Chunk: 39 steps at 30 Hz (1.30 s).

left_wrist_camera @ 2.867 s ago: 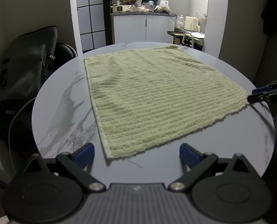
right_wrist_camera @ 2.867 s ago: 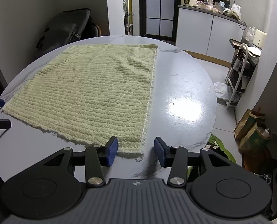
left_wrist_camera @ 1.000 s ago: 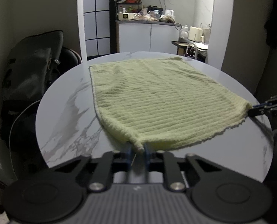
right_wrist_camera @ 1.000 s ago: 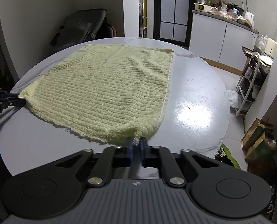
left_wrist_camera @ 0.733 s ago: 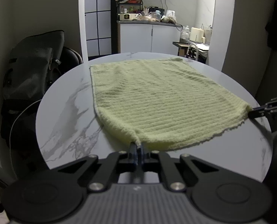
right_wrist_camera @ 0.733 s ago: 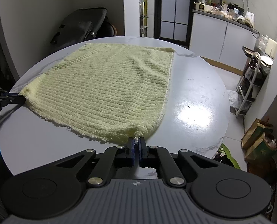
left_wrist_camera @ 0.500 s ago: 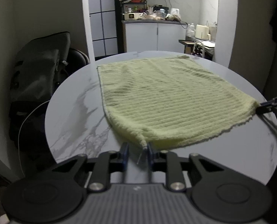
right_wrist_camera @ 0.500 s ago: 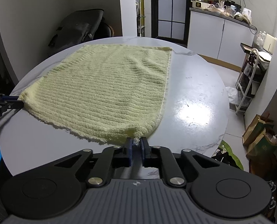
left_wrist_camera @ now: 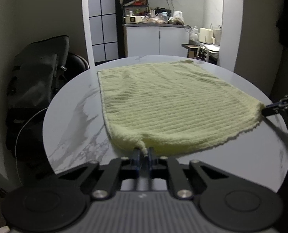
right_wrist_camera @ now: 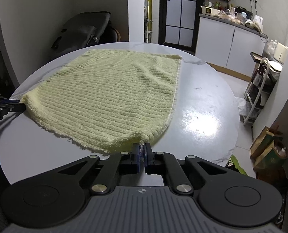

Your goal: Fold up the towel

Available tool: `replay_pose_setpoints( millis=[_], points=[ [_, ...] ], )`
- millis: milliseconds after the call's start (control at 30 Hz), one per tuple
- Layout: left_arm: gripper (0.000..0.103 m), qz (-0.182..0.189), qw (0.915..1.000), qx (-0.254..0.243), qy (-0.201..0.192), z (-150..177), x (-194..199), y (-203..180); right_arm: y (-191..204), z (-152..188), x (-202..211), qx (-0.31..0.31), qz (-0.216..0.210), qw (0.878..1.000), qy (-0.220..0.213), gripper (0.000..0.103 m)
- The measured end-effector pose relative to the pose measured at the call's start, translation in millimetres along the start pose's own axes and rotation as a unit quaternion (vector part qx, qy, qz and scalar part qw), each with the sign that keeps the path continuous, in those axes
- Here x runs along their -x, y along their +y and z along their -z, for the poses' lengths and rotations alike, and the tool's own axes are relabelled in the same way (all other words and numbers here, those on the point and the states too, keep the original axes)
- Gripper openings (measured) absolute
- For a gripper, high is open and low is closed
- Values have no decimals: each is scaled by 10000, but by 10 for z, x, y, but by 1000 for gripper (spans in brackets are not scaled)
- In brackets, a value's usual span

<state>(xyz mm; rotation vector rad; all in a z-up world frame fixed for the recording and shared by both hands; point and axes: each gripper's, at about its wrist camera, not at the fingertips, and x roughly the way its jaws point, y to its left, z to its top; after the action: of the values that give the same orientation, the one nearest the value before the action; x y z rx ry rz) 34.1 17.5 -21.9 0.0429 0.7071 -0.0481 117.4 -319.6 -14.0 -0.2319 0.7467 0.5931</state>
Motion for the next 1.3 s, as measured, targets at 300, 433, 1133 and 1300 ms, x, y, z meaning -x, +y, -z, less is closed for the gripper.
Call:
replay_pose_setpoints(
  millis=[300, 433, 1133, 1300],
  points=[
    [6, 81, 9999, -62, 40, 50, 83, -15, -13, 23, 150, 22, 10, 10000, -53, 4],
    [6, 108, 9999, -77, 46, 63, 105, -18, -15, 45, 202, 12, 14, 10000, -76, 4],
    [21, -183, 9998, 29, -98, 19, 121, 181, 57, -89, 390, 90, -30, 9992, -388, 4],
    [42, -125, 9991, -382, -92, 9, 48, 34, 53, -138, 397, 115, 10, 9990, -425, 4]
  ],
)
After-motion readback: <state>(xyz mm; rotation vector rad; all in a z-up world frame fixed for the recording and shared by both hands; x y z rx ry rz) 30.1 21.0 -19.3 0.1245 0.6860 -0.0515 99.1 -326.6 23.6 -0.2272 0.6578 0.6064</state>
